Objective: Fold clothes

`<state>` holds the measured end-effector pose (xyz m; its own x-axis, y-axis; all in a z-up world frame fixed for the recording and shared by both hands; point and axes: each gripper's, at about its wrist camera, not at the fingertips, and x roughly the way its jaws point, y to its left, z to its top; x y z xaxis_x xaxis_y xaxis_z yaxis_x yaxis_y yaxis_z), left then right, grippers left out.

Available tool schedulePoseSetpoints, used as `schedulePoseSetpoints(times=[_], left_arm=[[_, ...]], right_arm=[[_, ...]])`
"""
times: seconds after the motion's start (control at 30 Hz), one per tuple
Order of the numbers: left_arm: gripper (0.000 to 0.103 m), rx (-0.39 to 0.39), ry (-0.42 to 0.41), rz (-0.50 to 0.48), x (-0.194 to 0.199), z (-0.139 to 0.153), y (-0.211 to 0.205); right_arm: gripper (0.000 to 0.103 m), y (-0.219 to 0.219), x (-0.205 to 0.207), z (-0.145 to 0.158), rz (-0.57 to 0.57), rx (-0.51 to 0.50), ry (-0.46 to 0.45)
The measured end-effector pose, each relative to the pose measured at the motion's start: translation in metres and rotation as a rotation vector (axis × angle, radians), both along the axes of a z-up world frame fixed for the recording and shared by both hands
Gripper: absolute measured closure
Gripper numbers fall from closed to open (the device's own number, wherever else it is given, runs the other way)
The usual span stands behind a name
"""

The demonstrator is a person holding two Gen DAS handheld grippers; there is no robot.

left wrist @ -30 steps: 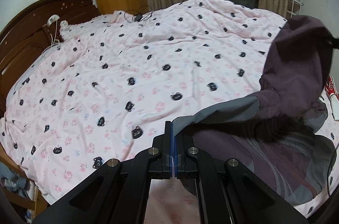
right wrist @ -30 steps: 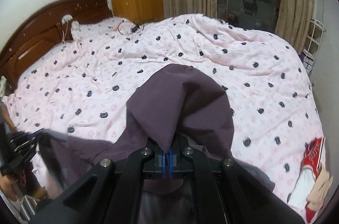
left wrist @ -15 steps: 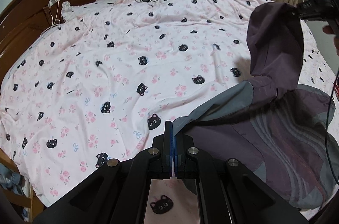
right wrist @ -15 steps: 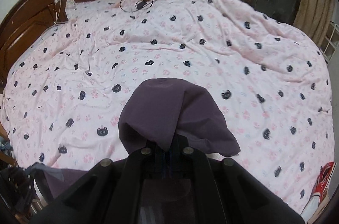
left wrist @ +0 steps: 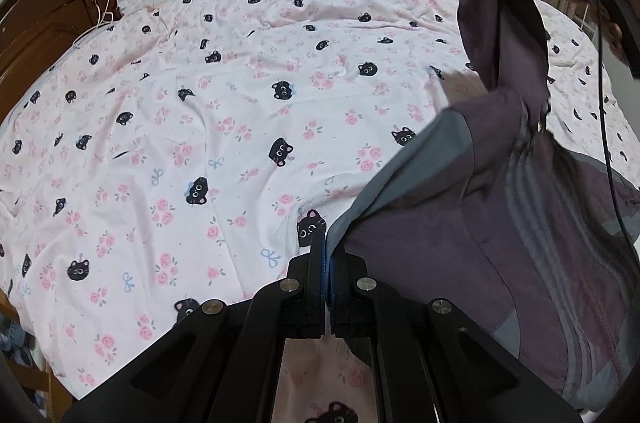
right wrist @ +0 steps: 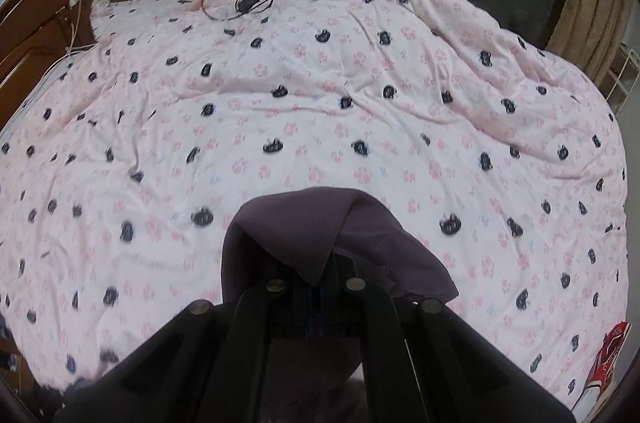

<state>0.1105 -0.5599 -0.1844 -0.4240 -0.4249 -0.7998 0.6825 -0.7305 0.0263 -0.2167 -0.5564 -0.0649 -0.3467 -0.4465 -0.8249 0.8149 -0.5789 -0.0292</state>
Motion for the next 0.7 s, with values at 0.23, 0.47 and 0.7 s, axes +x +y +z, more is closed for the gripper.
schedulePoseSetpoints(times=[0.23, 0.47, 0.7], left_arm=[[0.100, 0.003, -0.001, 0.027, -0.021, -0.015, -0.006], [0.100, 0.022, -0.019, 0.076, -0.013, -0.037, -0.011], [0.099, 0.021, -0.011, 0.082, -0.003, -0.031, -0.003]], right_arm=[[0.100, -0.037, -0.001, 0.004, -0.042, -0.014, 0.110], [0.043, -0.039, -0.001, -0.026, -0.020, 0.034, 0.105], [0.024, 0.027, -0.005, -0.003, 0.047, -0.036, 0.084]])
